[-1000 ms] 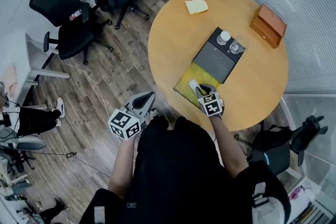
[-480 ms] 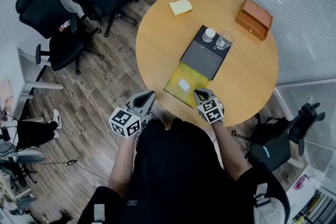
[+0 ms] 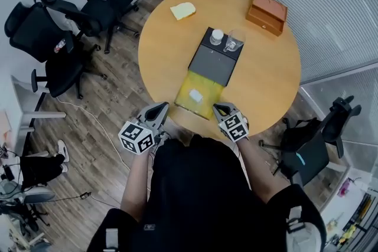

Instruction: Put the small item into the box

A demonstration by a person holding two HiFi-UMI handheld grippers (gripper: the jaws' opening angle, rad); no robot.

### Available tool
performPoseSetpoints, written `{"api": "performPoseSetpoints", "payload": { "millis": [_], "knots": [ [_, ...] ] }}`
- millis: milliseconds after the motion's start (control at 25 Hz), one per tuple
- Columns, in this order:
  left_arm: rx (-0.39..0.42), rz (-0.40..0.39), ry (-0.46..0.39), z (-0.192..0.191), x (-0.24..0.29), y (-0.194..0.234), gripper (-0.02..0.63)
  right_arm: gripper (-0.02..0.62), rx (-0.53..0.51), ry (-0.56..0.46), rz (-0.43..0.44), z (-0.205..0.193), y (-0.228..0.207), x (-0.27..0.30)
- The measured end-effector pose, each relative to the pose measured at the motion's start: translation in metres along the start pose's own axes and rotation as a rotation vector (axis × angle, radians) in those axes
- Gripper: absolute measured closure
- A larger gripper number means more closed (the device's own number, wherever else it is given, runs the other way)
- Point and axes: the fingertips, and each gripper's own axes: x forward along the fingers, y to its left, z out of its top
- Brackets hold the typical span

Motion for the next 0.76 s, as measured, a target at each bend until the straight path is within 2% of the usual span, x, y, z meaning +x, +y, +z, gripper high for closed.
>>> {"api": "performPoseSetpoints", "payload": {
  "millis": [240, 560, 760],
  "knots": [
    [-0.008, -0.021, -0.003, -0.002, 0.001, -0.006, 0.600, 0.591, 0.007, 0.014, -0.022, -0.007, 0.002, -0.008],
    [-0.002, -0.034, 0.020, 0.002, -0.013, 0.007, 0.600, 0.591, 0.014, -0.003, -0.058, 0.013, 0.006, -0.011],
    [0.025, -0.047, 0.009, 0.018, -0.010, 0.016, 0.600, 0.591, 0.014, -0.010, -0.079, 0.025, -0.001, -0.007]
  ]
}}
